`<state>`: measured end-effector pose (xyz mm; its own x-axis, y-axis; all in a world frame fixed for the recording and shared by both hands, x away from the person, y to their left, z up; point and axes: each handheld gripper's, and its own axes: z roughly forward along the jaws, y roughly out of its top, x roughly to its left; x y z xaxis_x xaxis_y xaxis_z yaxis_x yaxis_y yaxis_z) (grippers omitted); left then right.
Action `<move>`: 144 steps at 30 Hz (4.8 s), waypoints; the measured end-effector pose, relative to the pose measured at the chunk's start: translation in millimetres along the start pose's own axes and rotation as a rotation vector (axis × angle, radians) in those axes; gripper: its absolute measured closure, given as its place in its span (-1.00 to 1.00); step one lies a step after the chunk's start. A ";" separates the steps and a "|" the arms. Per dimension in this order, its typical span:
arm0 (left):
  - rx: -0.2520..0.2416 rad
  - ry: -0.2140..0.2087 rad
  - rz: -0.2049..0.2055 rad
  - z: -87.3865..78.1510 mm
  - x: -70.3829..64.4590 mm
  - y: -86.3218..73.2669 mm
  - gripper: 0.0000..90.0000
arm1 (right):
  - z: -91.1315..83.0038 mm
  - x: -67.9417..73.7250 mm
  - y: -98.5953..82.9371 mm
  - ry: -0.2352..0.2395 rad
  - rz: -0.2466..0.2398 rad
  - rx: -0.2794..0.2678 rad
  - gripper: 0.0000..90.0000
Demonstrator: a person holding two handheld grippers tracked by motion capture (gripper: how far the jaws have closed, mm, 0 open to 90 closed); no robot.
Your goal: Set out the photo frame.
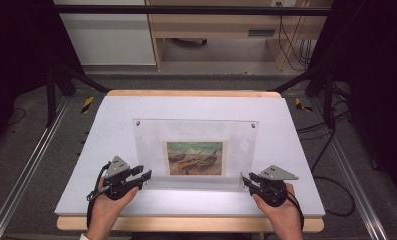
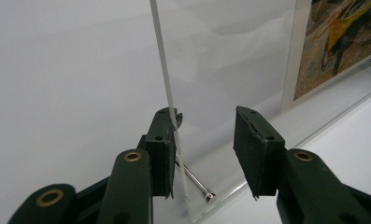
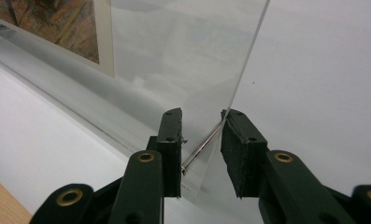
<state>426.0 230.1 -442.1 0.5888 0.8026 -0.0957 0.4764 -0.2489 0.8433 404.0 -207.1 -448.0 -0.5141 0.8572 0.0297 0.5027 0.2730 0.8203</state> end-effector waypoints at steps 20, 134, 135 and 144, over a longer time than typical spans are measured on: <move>0.014 0.002 0.008 -4.4 -5.2 -2.6 0.35 | -0.7 -1.0 -1.7 0.009 0.010 0.008 0.51; 0.046 0.196 0.016 -5.4 78.6 -14.4 -0.86 | -11.0 -62.4 -14.9 -0.285 0.140 -0.041 -0.76; 0.059 0.191 0.008 -3.6 80.2 -13.5 -0.85 | -8.0 -64.2 -13.6 -0.276 0.150 -0.025 -0.72; 0.014 0.199 -0.052 1.0 89.4 -19.9 -0.85 | 20.4 -78.3 -6.9 -0.269 0.173 0.015 -0.60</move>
<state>469.8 306.3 -467.9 0.4232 0.9055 -0.0308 0.5121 -0.2110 0.8326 454.9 -267.2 -467.7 -0.2186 0.9757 0.0144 0.5779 0.1176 0.8076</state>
